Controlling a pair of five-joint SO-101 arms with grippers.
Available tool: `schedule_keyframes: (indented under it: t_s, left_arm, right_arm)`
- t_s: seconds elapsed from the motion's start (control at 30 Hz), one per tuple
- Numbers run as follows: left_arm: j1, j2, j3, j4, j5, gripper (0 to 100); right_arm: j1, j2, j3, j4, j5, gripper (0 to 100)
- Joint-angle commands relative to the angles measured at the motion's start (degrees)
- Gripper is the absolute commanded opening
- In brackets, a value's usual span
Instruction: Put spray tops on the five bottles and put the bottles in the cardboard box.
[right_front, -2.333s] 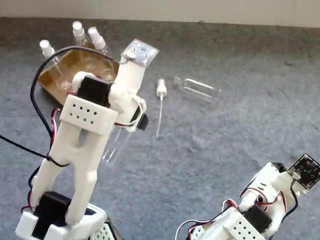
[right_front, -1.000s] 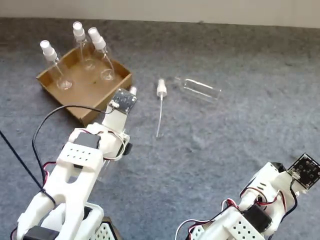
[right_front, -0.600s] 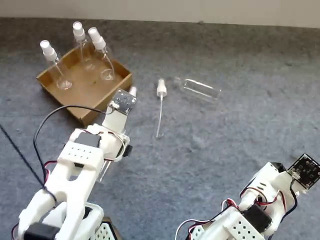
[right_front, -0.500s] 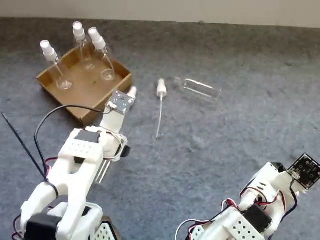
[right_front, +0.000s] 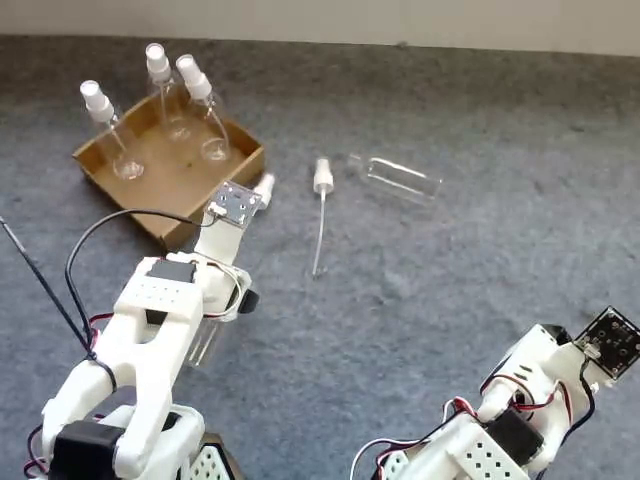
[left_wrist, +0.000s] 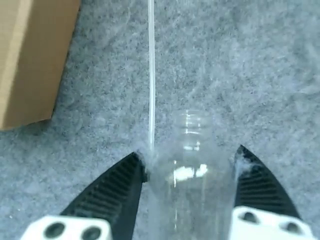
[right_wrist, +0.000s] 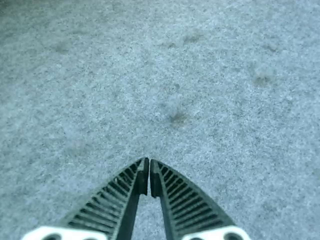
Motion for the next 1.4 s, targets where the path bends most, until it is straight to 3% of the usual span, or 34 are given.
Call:
schedule_keyframes:
  t_s: [0.0,0.17,0.4,0.87,1.37]
  left_arm:
    - [-0.48,-3.12,-1.98,-0.88,-0.53,31]
    - [-0.48,-3.56,-2.24,-0.70,-0.53,32]
    - [-0.57,-2.95,-6.81,10.46,-0.62,32]
    - [-0.75,-2.33,-5.85,10.64,-3.34,32]
    - [-0.84,14.20,-13.76,10.90,-3.25,32]
  right_arm:
    - [-0.04,-0.40,9.01,0.31,0.44,0.5]
    - [-0.04,-0.40,9.01,0.31,0.53,0.5]
    - [-0.04,-0.40,9.01,0.31,0.53,0.5]
    - [0.48,-0.40,9.01,0.31,0.53,0.5]
    - [0.48,-0.31,8.92,0.31,0.53,0.5]
